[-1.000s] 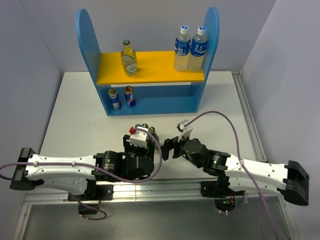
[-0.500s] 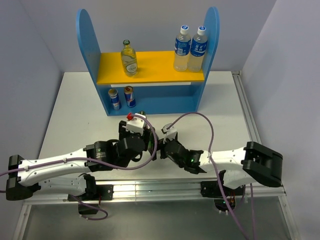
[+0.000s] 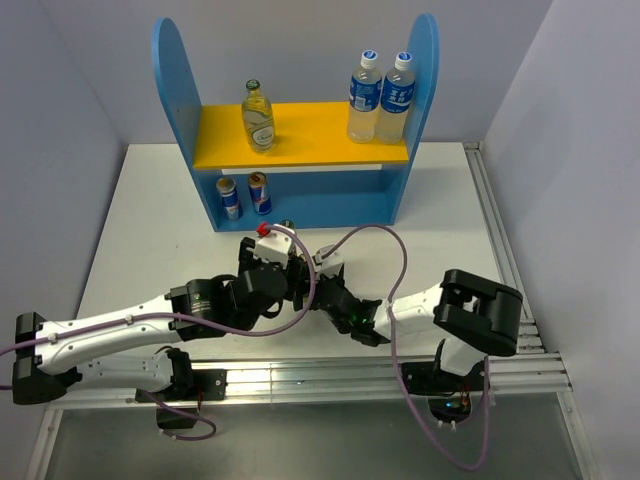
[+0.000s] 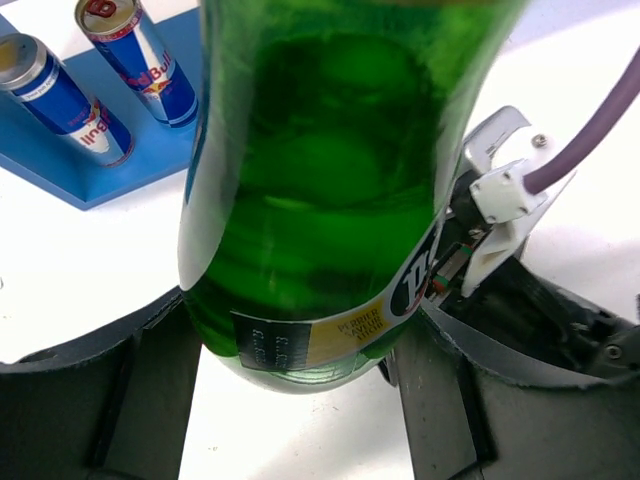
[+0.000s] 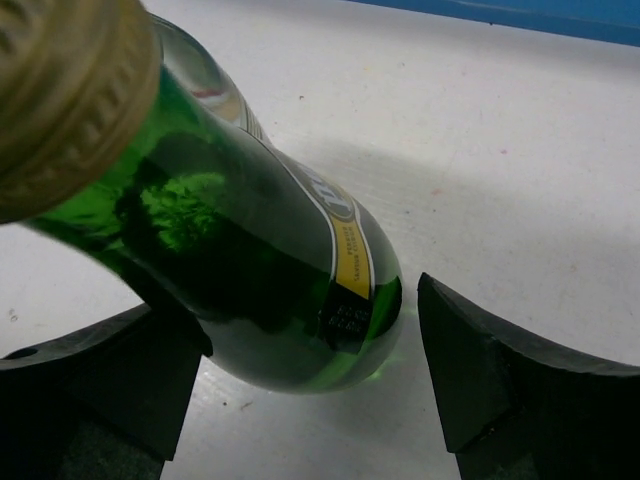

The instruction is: Place and organize the beverage onto the shelf

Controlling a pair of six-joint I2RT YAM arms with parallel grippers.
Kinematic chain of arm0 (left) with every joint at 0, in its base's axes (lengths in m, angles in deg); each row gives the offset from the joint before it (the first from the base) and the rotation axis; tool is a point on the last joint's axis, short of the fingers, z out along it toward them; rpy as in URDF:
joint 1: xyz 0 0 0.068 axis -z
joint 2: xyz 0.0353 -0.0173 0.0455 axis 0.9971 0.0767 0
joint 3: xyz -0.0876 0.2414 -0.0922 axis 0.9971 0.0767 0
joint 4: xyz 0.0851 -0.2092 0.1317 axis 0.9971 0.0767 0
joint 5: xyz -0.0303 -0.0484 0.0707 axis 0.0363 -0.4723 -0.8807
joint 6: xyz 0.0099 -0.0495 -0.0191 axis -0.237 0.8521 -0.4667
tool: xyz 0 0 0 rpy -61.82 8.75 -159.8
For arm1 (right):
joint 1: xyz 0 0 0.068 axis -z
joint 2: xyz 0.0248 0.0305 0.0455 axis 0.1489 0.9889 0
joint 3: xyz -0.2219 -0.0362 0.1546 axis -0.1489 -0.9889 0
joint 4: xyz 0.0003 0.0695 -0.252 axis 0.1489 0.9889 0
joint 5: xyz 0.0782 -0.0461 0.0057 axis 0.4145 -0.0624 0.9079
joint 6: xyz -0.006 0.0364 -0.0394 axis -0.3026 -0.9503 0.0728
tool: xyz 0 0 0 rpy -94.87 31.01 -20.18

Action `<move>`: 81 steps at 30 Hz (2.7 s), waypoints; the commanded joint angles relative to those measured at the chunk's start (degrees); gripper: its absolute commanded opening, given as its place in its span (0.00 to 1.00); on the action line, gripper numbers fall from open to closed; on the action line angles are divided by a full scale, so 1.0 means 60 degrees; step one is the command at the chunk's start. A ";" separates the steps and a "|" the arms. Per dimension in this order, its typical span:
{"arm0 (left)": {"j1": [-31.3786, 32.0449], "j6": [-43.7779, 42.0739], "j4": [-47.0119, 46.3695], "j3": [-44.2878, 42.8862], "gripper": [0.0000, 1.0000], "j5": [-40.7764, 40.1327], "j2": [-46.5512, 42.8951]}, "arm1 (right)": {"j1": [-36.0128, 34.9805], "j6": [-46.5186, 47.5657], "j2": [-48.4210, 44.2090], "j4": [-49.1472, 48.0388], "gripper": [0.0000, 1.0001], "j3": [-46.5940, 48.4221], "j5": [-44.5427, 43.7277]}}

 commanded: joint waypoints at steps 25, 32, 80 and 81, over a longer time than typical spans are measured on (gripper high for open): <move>-0.0149 -0.0283 -0.2193 0.0146 0.00 0.0203 -0.0400 | 0.0188 -0.0068 -0.0562 -0.0618 0.00 -0.0240 -0.2942; -0.0398 -0.0518 -0.3204 0.0162 0.00 0.0790 0.0391 | 0.1021 -0.0098 -0.1647 0.0363 0.00 -0.0064 -0.2884; -0.2361 -0.0957 -0.5959 0.0162 0.00 0.3075 0.3101 | 0.6575 0.0708 0.2615 0.1683 0.62 0.5678 0.0236; -0.2390 -0.0972 -0.5974 0.0118 0.00 0.3104 0.3174 | 0.6589 0.0722 0.2615 0.1654 0.70 0.5678 0.0207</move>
